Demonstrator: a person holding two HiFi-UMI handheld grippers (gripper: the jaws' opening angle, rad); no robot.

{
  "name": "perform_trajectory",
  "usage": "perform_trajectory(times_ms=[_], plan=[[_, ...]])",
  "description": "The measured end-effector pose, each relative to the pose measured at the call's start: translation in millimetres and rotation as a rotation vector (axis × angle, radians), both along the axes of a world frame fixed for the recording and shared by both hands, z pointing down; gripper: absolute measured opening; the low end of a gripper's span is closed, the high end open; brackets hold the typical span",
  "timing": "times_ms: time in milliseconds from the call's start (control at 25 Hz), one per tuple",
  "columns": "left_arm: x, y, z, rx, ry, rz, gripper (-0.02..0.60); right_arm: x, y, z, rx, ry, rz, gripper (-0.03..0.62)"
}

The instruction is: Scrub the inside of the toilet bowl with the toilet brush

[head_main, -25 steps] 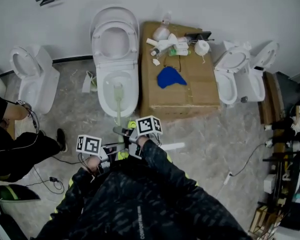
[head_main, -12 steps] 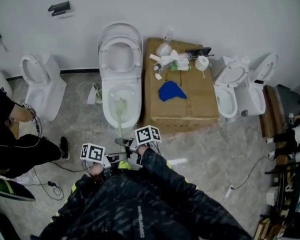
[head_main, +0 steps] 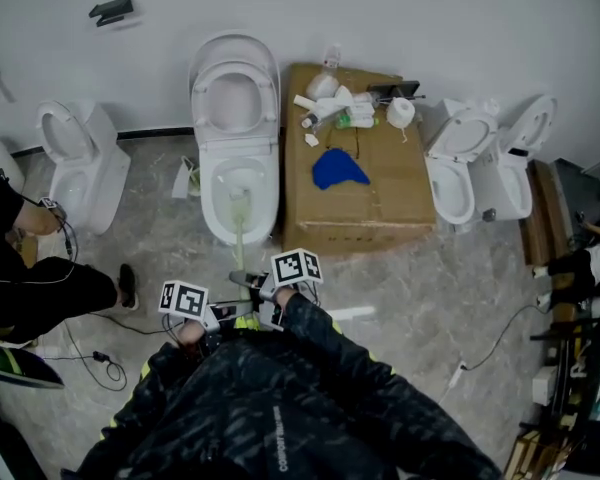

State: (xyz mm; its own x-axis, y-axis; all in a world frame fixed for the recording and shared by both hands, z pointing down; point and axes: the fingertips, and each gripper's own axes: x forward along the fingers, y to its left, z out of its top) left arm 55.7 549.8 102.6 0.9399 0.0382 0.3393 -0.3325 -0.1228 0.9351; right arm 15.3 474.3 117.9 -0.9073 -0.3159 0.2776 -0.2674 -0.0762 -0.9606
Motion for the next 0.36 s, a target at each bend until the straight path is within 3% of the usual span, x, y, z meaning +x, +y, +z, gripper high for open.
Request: perform_trajectory(times_ms=[360], plan=[[2.6, 10.9, 1.8, -0.03, -0.004, 0.03, 0.092, -0.1, 9.6, 5.2, 0.004, 0.036, -0.019, 0.06]])
